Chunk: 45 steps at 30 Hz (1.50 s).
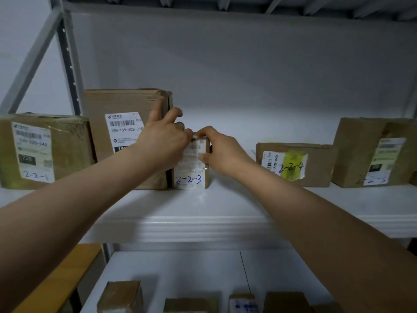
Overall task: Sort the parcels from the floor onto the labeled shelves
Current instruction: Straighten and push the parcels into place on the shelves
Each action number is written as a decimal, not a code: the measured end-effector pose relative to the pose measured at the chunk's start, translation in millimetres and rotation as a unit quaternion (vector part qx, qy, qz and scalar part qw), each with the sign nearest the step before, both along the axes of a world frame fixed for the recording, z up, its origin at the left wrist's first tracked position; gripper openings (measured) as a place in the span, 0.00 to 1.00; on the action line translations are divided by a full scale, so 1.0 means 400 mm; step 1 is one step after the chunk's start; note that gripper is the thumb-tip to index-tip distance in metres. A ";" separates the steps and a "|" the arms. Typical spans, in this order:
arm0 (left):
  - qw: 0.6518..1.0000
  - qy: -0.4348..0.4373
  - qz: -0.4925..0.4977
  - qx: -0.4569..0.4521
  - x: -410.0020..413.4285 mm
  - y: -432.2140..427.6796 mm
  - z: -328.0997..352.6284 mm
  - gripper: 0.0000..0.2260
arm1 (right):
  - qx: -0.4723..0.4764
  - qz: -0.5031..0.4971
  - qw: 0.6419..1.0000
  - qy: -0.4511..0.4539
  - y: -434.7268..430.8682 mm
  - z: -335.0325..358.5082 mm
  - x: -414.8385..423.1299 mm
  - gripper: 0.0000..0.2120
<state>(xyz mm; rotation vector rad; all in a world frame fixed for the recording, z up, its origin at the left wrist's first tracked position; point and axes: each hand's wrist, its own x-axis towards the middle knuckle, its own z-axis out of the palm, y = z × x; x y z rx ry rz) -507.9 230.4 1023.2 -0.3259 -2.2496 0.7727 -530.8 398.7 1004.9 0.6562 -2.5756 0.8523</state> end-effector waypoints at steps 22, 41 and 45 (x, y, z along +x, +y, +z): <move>0.956 -0.148 -0.166 0.191 -0.142 0.437 -0.042 0.20 | 0.161 -0.169 0.972 0.038 0.519 0.000 -0.049 0.24; 0.985 -0.121 -0.069 0.105 -0.099 0.218 0.029 0.12 | 0.135 -0.044 0.989 0.033 0.314 0.037 -0.078 0.19; 0.984 -0.125 -0.068 0.110 -0.102 0.214 0.030 0.14 | 0.140 -0.044 0.989 0.030 0.315 0.035 -0.077 0.20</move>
